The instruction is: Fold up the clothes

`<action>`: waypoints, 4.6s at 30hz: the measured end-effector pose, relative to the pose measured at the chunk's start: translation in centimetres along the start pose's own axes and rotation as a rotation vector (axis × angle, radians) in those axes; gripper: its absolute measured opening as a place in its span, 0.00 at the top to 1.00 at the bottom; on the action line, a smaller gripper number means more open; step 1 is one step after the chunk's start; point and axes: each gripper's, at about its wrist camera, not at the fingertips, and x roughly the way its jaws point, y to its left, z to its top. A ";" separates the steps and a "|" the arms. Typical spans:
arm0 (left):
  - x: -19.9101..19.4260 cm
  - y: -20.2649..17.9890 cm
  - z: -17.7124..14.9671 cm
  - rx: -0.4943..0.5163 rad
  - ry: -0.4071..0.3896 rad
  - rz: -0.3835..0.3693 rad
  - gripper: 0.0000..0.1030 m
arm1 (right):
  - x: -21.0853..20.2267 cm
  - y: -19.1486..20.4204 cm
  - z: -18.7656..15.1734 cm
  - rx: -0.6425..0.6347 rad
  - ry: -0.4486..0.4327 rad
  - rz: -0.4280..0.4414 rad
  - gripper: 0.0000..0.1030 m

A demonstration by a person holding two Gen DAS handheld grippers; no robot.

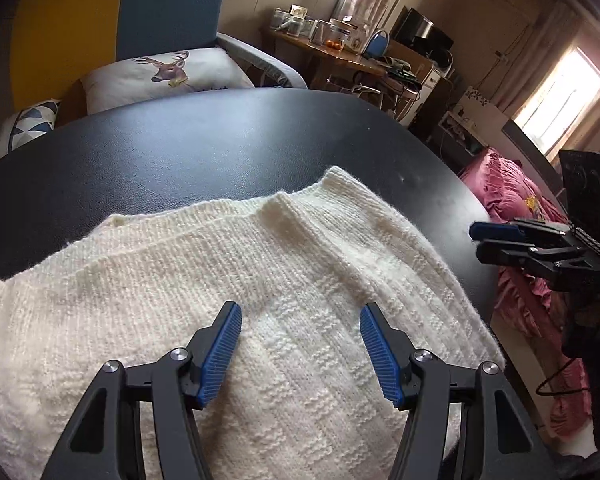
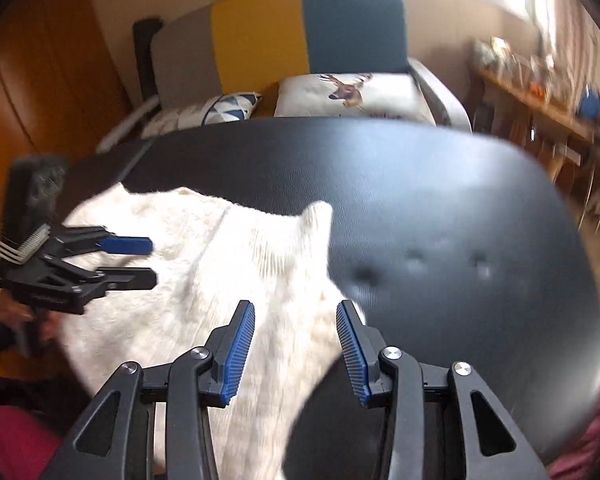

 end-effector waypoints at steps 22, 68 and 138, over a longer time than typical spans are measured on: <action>-1.2 5.1 -1.5 -0.201 -0.085 -0.025 0.37 | 5.7 -3.6 -1.5 0.075 0.135 -0.203 0.76; -10.4 22.2 -9.3 -0.614 -0.119 -0.073 0.54 | 7.0 3.7 -2.0 0.184 0.103 0.044 0.68; -16.5 8.6 2.6 -0.569 -0.269 -0.205 0.86 | 8.9 7.6 2.1 0.064 0.181 0.383 0.64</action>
